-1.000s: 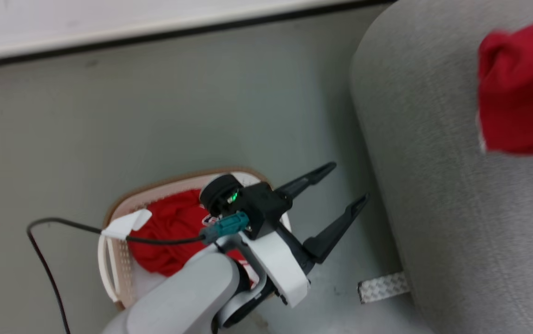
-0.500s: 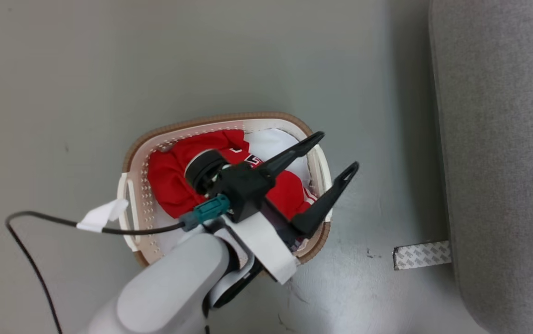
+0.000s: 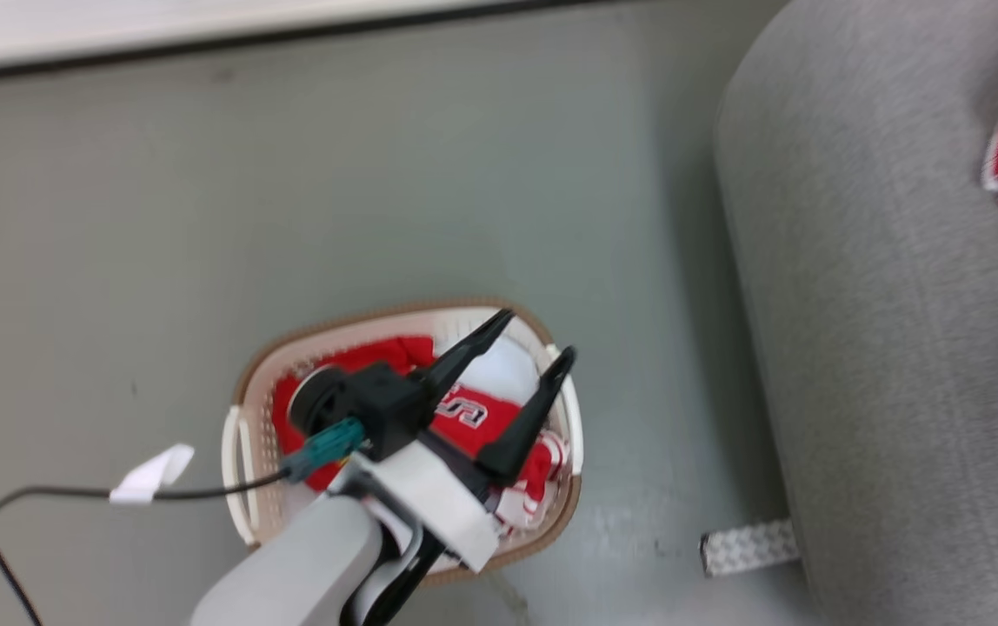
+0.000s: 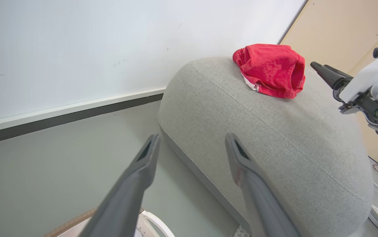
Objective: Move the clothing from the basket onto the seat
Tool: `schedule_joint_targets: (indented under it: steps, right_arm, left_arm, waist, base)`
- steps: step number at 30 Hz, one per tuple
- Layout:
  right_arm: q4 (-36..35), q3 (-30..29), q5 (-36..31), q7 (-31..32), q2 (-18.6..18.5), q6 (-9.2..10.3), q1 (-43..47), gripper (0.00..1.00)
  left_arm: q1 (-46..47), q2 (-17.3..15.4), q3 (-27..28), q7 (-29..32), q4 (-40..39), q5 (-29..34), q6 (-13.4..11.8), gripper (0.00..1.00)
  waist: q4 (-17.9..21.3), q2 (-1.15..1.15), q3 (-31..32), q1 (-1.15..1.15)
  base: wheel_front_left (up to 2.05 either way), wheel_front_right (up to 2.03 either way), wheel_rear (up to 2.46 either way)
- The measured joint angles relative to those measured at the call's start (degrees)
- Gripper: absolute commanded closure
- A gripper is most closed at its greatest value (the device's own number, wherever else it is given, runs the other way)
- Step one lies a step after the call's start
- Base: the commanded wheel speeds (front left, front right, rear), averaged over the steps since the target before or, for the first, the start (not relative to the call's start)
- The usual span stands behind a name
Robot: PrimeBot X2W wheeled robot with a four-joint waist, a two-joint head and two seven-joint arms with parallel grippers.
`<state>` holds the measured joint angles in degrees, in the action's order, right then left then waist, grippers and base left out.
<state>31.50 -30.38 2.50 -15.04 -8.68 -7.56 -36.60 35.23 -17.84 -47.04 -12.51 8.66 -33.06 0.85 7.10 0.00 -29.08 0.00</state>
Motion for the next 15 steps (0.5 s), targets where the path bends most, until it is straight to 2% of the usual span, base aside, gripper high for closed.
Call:
schedule_joint_targets:
  steps: [9, 15]
  right_arm:
    - [-12.12, 8.93, -0.45, -0.11, 3.35, 0.0, 12.67, 0.0]
    - [-16.08, 14.85, 1.37, -0.11, 5.01, 0.01, 20.23, 0.0]
  left_arm:
    - [-9.7, -0.02, 6.46, -2.49, 2.98, -0.13, -3.48, 0.0]
    - [-17.54, 1.78, 14.77, -2.56, 1.72, 3.46, -3.48, 0.0]
  waist:
    - [0.37, 0.0, 11.58, -0.01]
    - [-0.89, 0.0, 18.23, -0.02]
  base:
    - [0.0, 0.0, 0.0]
    - [0.0, 0.0, 0.0]
